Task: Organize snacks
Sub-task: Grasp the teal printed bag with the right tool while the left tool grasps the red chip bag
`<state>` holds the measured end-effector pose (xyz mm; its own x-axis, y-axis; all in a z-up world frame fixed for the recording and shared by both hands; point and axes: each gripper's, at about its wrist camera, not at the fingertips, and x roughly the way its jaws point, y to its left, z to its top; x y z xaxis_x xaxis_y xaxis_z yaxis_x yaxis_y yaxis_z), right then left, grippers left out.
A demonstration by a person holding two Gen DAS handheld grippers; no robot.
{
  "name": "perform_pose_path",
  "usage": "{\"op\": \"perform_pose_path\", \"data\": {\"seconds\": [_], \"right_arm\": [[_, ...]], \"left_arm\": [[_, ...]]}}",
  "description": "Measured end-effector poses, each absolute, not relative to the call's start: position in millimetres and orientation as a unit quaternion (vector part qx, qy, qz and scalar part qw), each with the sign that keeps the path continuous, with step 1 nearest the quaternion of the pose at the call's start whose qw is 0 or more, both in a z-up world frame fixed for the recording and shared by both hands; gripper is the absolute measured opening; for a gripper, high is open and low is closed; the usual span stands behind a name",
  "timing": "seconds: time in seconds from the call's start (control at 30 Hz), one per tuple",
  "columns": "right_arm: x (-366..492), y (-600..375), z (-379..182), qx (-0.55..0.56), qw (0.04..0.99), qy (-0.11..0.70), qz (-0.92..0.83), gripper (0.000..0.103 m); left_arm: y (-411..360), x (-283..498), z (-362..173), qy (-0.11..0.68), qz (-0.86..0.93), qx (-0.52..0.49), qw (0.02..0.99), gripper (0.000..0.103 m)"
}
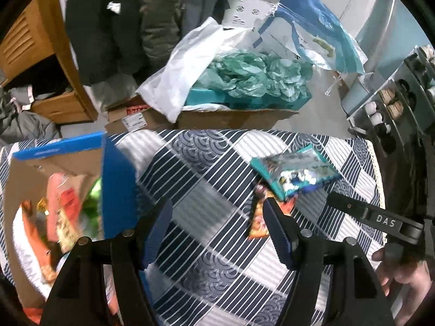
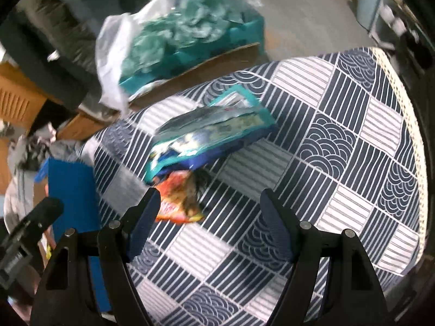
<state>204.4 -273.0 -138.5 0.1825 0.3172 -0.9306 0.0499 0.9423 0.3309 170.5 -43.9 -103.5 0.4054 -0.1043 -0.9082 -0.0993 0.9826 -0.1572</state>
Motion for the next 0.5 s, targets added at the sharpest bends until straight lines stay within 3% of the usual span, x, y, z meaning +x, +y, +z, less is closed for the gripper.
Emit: {"op": "perform_pose_path", "data": {"seconds": [0.5], "right_arm": [[249.5, -275.4, -182.4, 0.225, 0.737, 0.633, 0.076, 0.075]], "left_arm": [[-61.5, 245.5, -150.3, 0.558, 0.003, -0.066, 0.827, 0.07]]}}
